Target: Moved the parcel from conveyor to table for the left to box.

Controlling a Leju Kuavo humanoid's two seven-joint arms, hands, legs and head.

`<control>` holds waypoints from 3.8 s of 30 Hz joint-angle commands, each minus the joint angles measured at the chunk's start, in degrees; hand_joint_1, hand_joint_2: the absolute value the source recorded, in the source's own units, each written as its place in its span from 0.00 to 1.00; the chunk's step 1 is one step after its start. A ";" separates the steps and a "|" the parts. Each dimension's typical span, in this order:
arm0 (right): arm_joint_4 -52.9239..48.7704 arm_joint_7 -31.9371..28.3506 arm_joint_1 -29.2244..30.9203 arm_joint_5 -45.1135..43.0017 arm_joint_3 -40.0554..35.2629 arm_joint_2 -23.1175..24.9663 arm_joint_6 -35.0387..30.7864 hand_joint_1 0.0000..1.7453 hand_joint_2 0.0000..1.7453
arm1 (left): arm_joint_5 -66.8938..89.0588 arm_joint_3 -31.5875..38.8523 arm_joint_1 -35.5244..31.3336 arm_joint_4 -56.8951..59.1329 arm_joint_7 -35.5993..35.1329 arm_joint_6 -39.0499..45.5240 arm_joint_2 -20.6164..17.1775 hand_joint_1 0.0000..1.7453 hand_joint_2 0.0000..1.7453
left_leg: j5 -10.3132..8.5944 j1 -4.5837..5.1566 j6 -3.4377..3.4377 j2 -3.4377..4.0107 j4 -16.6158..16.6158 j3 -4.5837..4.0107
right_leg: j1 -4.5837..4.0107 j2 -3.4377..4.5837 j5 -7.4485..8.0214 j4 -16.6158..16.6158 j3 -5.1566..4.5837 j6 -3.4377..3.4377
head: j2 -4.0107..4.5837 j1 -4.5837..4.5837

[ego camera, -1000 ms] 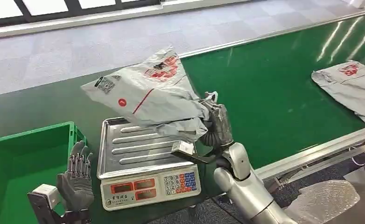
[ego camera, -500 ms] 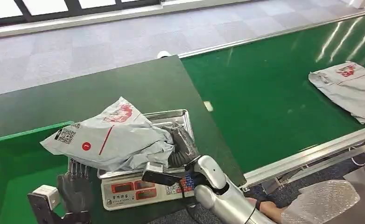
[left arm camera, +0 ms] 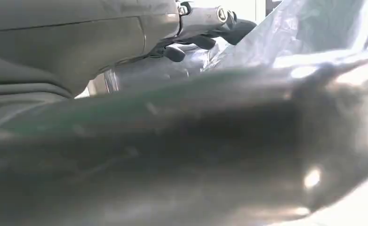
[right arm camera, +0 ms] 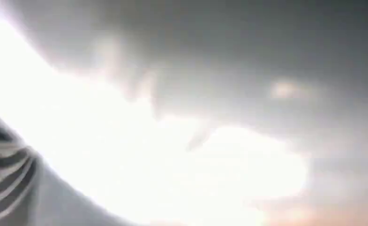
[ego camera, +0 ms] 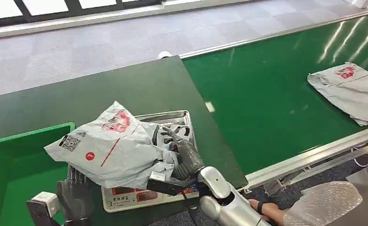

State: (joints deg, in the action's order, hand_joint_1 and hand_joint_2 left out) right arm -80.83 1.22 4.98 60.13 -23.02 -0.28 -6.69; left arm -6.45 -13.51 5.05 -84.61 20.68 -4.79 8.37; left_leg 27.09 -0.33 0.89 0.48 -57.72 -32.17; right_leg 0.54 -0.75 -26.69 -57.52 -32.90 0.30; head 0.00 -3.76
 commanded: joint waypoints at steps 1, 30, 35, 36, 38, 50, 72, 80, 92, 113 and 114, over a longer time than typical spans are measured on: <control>3.13 0.08 0.94 0.07 -1.28 -1.52 0.17 0.00 1.00 | 0.00 0.87 -0.21 0.97 -0.39 0.31 0.12 0.00 0.00 | -0.07 -0.04 -0.04 -0.03 0.14 0.04 | -0.04 0.08 0.11 0.21 0.08 0.01 | -0.02 0.00; -7.27 -3.69 -8.75 -0.23 6.07 0.36 -3.21 0.00 1.00 | 73.93 0.02 -21.47 5.54 -10.16 36.61 -10.28 0.00 0.00 | -0.23 -0.02 0.07 -0.17 0.03 -0.05 | -0.06 -0.12 0.16 0.04 -0.03 -0.11 | -0.02 0.00; -6.25 -5.30 -8.28 -2.64 6.06 -1.28 -3.79 0.00 1.00 | 80.27 -6.60 -22.41 7.82 -11.31 31.21 -12.95 0.00 1.00 | -0.26 -0.02 0.04 -0.15 0.09 -0.01 | -0.06 -0.11 0.23 0.10 0.01 -0.12 | -0.02 0.00; -6.27 -5.30 -8.25 -2.64 6.06 -1.29 -3.81 0.00 1.00 | 80.35 -6.73 -22.33 8.01 -11.46 31.46 -12.94 0.00 1.00 | -0.29 -0.02 0.03 -0.16 0.14 0.00 | -0.06 -0.10 0.26 0.17 0.02 -0.12 | -0.02 -0.02; -6.27 -5.30 -8.25 -2.64 6.06 -1.29 -3.81 0.00 1.00 | 80.35 -6.73 -22.33 8.01 -11.46 31.46 -12.94 0.00 1.00 | -0.28 -0.02 0.03 -0.11 0.14 0.00 | -0.05 -0.04 0.27 0.18 0.01 -0.11 | -0.02 0.00; -6.43 -5.28 -8.24 -2.67 5.70 -1.48 -3.90 0.00 1.00 | 81.84 -8.25 -22.86 8.49 -11.59 29.59 -14.21 0.00 1.00 | -0.26 -0.01 0.04 -0.02 0.10 -0.06 | -0.06 0.02 0.26 0.11 -0.11 -0.12 | -0.02 0.00; -27.14 -22.86 -18.33 -23.62 20.69 1.92 -14.00 0.00 1.00 | 56.82 -36.73 -35.67 27.68 2.26 -17.32 -25.32 0.00 1.00 | 0.11 0.06 0.05 -0.11 0.16 0.10 | 0.05 -0.07 -0.11 0.06 0.62 -0.11 | -0.02 -0.02; -27.63 -23.42 -18.85 -23.25 22.21 4.06 -13.42 0.00 1.00 | 56.56 -42.51 -40.72 31.95 3.57 -16.74 -24.20 0.00 1.00 | 0.16 0.04 0.07 -0.09 0.29 0.58 | 0.03 -0.07 -0.13 0.18 1.04 -0.15 | -0.02 0.00; -26.88 -24.64 -18.57 -25.19 22.90 4.07 -11.96 0.00 1.00 | 55.20 -44.82 -42.56 29.27 3.22 -15.62 -26.00 0.00 1.00 | 0.08 0.01 0.04 -0.05 0.26 0.45 | 0.00 0.03 -0.08 0.20 0.96 -0.19 | -0.02 0.00; -27.08 -25.23 -19.17 -26.34 22.75 3.39 -12.54 0.00 1.00 | 58.28 -39.62 -40.22 21.42 -1.53 -5.44 -27.92 0.00 1.00 | 0.23 0.00 0.08 -0.05 0.21 0.92 | -0.01 0.01 -0.27 0.11 1.12 -0.21 | -0.02 0.00; -27.32 -25.24 -19.35 -26.49 22.90 3.52 -12.55 0.00 1.00 | 59.35 -38.23 -39.54 19.99 -2.35 -3.45 -27.81 0.00 1.00 | 0.14 -0.02 0.07 -0.02 0.29 0.83 | -0.03 0.06 -0.17 0.20 0.99 -0.22 | -0.02 -0.02</control>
State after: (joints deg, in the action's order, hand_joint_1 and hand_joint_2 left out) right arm -109.09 -23.98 -14.20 34.29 -2.97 2.23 -19.12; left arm 49.55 -52.96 -38.55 -61.40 21.35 -12.92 -17.75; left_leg 27.39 -0.33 0.98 0.37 -57.62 -31.02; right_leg 0.54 -0.87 -27.06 -57.52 -31.71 0.10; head -0.02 -3.78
